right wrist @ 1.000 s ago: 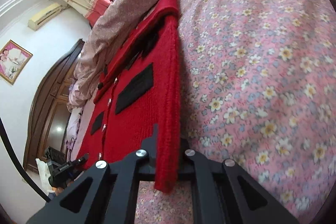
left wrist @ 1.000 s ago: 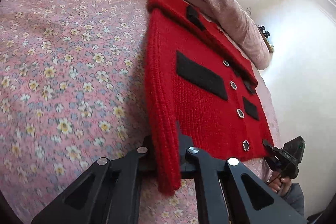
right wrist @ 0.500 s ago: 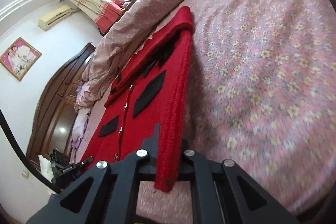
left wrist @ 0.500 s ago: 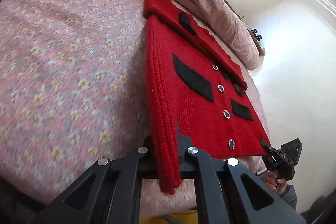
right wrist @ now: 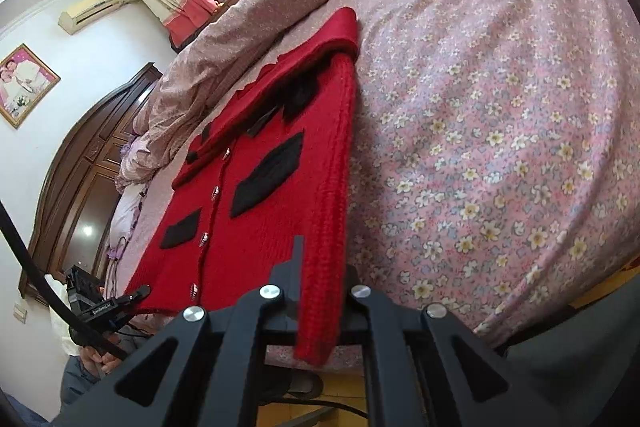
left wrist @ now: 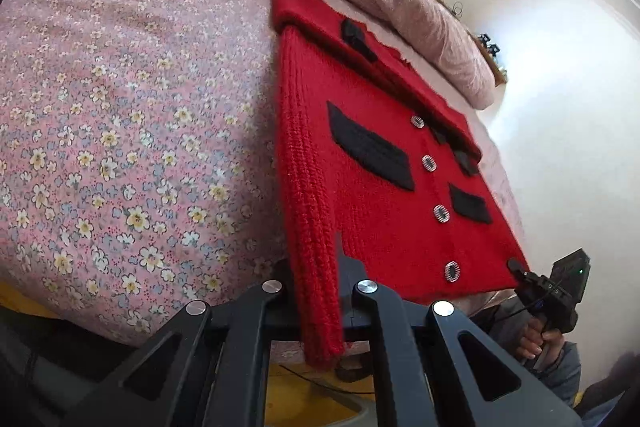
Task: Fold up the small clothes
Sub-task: 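Fold the held hem over onto the collar with both tools, release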
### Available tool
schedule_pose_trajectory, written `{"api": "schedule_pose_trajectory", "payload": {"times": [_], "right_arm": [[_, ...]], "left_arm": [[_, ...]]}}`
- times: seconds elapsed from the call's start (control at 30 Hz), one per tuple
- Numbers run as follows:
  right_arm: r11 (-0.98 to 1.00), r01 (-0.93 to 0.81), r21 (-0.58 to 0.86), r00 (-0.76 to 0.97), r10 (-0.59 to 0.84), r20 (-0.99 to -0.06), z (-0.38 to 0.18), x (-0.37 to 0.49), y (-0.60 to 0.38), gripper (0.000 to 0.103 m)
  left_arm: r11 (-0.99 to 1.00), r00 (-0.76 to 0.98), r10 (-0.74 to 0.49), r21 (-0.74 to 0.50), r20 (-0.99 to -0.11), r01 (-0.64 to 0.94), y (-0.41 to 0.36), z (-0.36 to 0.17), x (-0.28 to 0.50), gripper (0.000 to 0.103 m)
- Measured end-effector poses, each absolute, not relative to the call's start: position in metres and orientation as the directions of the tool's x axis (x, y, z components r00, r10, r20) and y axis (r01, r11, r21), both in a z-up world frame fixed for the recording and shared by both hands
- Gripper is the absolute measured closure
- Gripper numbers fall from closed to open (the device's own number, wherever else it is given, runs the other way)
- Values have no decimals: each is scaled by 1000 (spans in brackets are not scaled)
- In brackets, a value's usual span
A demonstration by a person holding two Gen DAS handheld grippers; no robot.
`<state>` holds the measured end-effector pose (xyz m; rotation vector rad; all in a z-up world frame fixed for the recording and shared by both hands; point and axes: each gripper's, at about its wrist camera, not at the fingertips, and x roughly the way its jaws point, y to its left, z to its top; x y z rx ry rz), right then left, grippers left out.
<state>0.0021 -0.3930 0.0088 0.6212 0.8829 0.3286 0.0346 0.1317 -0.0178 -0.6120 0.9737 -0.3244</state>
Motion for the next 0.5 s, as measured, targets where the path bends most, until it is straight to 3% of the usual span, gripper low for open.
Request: {"api": "schedule_pose_trajectory", "payload": {"times": [0.23,0.5], "right_arm": [[763,-82,642,668,520,-533,61,15,-391,97],[778,-178,602,709,526,-470,121,87,-386,97]], "left_arm": [[745,586,-557,-666,-589,39,143,37,59,102],[742,645,-554,-664,-527,95,141,84,121,102]]}}
